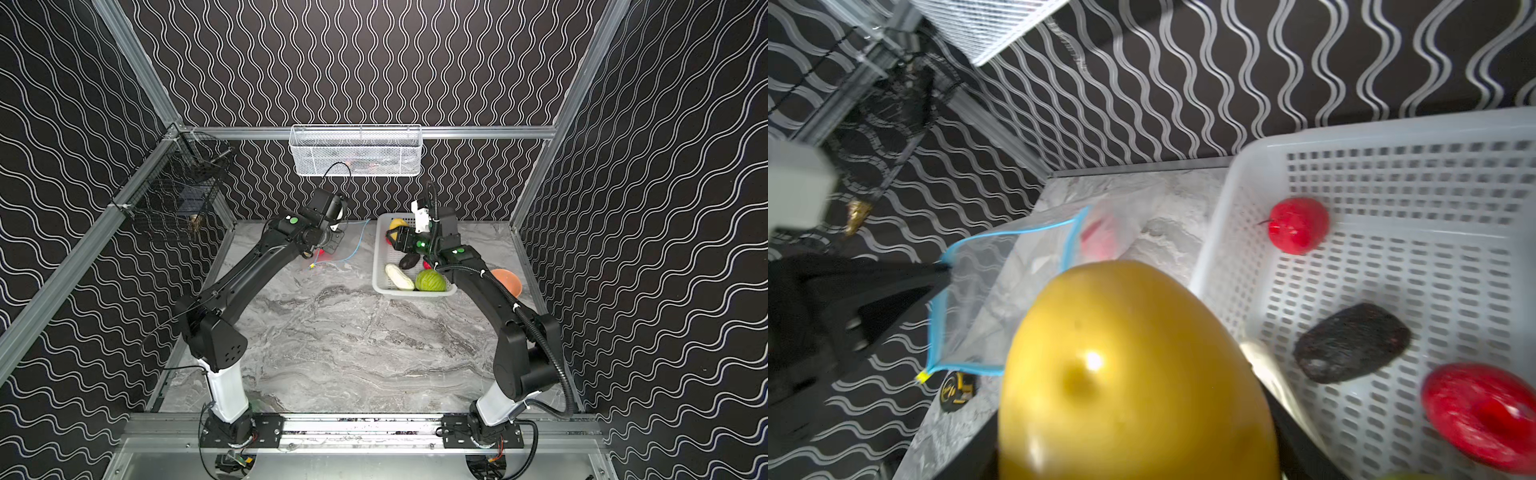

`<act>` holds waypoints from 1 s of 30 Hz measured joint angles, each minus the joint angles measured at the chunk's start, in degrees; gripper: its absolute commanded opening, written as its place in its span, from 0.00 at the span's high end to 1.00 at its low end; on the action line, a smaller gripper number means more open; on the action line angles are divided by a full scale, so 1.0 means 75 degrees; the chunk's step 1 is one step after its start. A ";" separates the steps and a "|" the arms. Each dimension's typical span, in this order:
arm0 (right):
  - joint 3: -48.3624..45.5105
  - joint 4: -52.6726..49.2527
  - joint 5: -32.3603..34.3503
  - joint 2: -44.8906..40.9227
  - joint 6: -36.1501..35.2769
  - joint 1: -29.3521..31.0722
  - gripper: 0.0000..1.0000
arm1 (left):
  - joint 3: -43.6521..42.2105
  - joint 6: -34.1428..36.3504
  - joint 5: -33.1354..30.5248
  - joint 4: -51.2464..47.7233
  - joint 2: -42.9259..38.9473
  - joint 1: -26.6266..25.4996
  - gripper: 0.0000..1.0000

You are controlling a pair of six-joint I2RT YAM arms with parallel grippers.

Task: Place the food in the zip-top bag and seal the zipper

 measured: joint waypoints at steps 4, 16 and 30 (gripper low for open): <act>-0.0122 0.0146 0.0000 -0.0166 0.0152 0.0233 0.50 | 0.0000 -0.0017 0.0061 -0.0090 0.0000 -0.0003 1.00; -0.0023 0.0629 -0.0085 -0.0143 0.0472 0.1035 0.50 | 0.0160 -0.0064 0.0291 -0.0213 -0.0012 -0.0003 1.00; 0.0224 0.1743 -0.0315 0.1046 0.1623 0.1355 0.51 | 0.0286 -0.0227 0.0495 -0.0323 0.0017 -0.0003 1.00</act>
